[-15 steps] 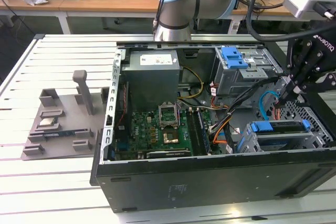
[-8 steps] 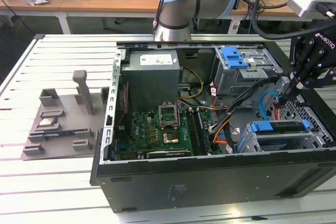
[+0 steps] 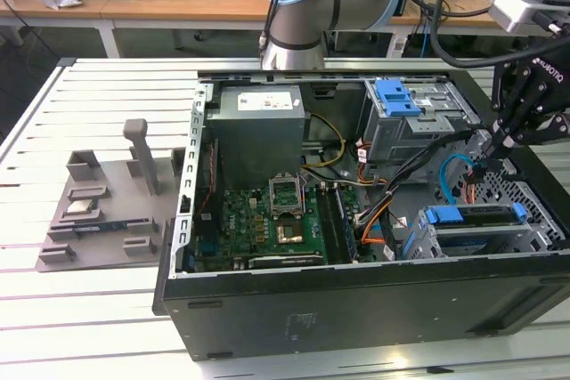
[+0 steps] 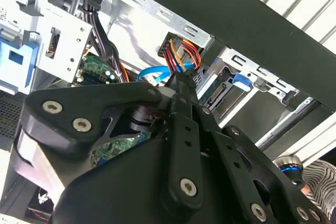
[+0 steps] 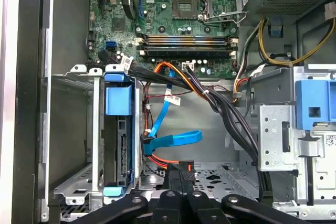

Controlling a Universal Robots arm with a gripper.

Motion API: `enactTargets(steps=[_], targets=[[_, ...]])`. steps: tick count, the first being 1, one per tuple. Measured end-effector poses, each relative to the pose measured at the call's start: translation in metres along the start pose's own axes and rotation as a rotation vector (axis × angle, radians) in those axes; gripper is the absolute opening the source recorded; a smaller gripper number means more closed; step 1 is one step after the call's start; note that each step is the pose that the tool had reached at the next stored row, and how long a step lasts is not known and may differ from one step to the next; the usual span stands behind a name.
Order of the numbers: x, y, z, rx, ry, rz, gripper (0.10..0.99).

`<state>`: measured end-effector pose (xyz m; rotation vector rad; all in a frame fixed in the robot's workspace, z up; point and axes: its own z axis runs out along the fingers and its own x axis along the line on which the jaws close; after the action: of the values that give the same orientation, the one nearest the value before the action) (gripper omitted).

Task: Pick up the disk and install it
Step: 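Insert the first disk wire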

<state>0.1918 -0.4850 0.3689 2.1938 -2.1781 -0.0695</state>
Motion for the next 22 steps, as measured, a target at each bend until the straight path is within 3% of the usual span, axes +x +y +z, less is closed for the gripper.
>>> enactTargets(steps=[1, 5, 7, 9, 11, 14, 18, 20, 22], targets=[[0.0, 0.0, 0.0001, 0.0, 0.0, 0.0, 0.114], [0.0, -0.0001, 0.0002, 0.0, 0.0003, 0.0, 0.361], [-0.0001, -0.0001, 0.0008, 0.0, 0.003, 0.001, 0.361], [0.0, -0.0005, 0.0014, 0.0, 0.0167, 0.011, 0.361], [0.0001, -0.0008, 0.003, -0.001, 0.038, 0.033, 0.361], [-0.0001, -0.0014, 0.011, -0.001, 0.041, 0.043, 0.361], [0.0001, -0.0015, 0.0122, -0.001, 0.0442, 0.043, 0.361], [0.0002, -0.0015, 0.0122, -0.001, 0.0442, 0.043, 0.216], [0.0002, -0.0015, 0.0122, -0.001, 0.0442, 0.043, 0.169]])
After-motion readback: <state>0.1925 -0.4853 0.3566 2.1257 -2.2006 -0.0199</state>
